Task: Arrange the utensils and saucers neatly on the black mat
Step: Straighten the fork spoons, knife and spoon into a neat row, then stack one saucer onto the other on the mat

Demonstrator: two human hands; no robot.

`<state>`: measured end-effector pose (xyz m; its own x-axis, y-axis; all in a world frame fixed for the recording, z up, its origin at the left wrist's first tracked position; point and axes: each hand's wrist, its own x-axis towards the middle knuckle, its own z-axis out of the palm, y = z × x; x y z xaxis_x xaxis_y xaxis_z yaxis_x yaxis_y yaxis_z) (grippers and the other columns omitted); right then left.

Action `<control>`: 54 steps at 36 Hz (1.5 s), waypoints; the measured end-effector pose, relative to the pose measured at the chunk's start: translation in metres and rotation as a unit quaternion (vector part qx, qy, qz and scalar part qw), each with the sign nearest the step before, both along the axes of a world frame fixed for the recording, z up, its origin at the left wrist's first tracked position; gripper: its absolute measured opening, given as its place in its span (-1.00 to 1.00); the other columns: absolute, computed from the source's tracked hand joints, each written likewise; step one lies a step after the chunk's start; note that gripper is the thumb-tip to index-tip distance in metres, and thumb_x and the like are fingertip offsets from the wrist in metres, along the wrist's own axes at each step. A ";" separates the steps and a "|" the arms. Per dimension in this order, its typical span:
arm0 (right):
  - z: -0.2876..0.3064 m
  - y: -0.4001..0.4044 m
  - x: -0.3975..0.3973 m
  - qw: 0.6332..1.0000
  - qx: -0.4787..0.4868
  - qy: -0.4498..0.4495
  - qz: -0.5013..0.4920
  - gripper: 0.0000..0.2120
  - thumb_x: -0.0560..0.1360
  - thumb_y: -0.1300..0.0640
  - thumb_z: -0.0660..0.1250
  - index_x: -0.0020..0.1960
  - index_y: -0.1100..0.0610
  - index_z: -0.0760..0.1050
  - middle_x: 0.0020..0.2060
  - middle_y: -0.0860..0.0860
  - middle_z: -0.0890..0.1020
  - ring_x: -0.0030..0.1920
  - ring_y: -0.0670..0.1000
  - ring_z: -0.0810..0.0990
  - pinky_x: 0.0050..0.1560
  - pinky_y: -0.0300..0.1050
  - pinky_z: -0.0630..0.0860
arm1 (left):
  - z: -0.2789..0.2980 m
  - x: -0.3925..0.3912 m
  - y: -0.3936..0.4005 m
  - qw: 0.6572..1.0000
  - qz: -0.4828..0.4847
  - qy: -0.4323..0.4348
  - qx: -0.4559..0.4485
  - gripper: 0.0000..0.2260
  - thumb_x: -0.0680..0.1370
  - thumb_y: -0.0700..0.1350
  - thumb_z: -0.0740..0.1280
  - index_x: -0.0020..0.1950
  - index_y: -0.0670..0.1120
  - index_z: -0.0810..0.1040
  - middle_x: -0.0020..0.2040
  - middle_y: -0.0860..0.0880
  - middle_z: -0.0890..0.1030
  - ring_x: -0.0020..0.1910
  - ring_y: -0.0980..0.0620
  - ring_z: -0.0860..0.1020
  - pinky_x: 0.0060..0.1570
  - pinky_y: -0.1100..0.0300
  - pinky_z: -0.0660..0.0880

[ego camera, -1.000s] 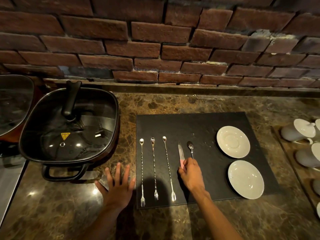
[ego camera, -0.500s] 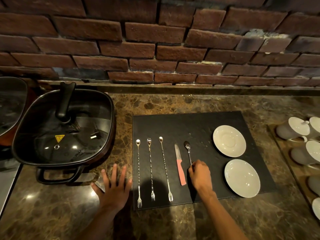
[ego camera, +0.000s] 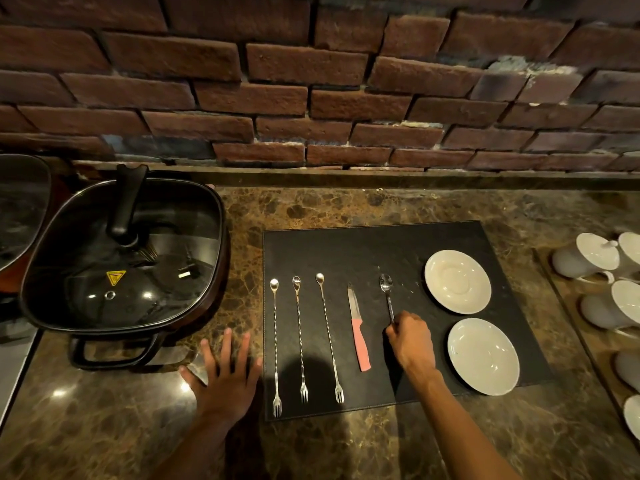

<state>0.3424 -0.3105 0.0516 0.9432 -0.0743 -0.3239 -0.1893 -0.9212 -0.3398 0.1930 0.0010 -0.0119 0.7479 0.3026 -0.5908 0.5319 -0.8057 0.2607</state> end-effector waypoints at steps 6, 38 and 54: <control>-0.003 -0.002 -0.003 1.000 -0.009 -0.002 0.002 -0.86 0.52 0.15 0.30 -0.01 0.22 0.51 -0.01 0.19 0.58 -0.06 0.21 0.59 -0.13 -0.07 0.45 | -0.001 0.000 0.000 1.000 0.002 -0.007 0.014 -0.46 0.60 0.33 -0.20 0.44 0.38 -0.50 0.42 0.23 -0.64 0.55 -0.13 -0.47 0.39 -0.49 -0.35; 0.026 -0.012 -0.054 0.998 0.040 -0.033 0.040 -0.89 0.53 0.09 0.25 -0.15 0.05 0.35 -0.10 0.07 0.57 -0.19 0.06 0.49 -0.17 -0.13 0.36 | 0.033 0.002 0.013 0.997 -0.030 0.065 -0.005 -0.35 0.61 0.35 0.04 0.59 0.30 -0.24 0.61 0.15 -0.36 0.61 -0.10 -0.32 0.50 -0.37 -0.18; 0.067 -0.094 -0.084 0.984 0.176 0.004 0.022 -0.89 0.46 0.14 0.41 -0.01 0.08 0.59 -0.20 0.05 0.71 -0.11 0.01 0.70 -0.01 -0.06 0.64 | 0.089 0.004 -0.065 0.954 0.166 -0.169 -0.181 -0.81 0.58 -0.17 0.39 0.17 -0.18 0.65 -0.08 -0.04 0.66 -0.16 0.07 0.56 -0.10 0.23 0.49</control>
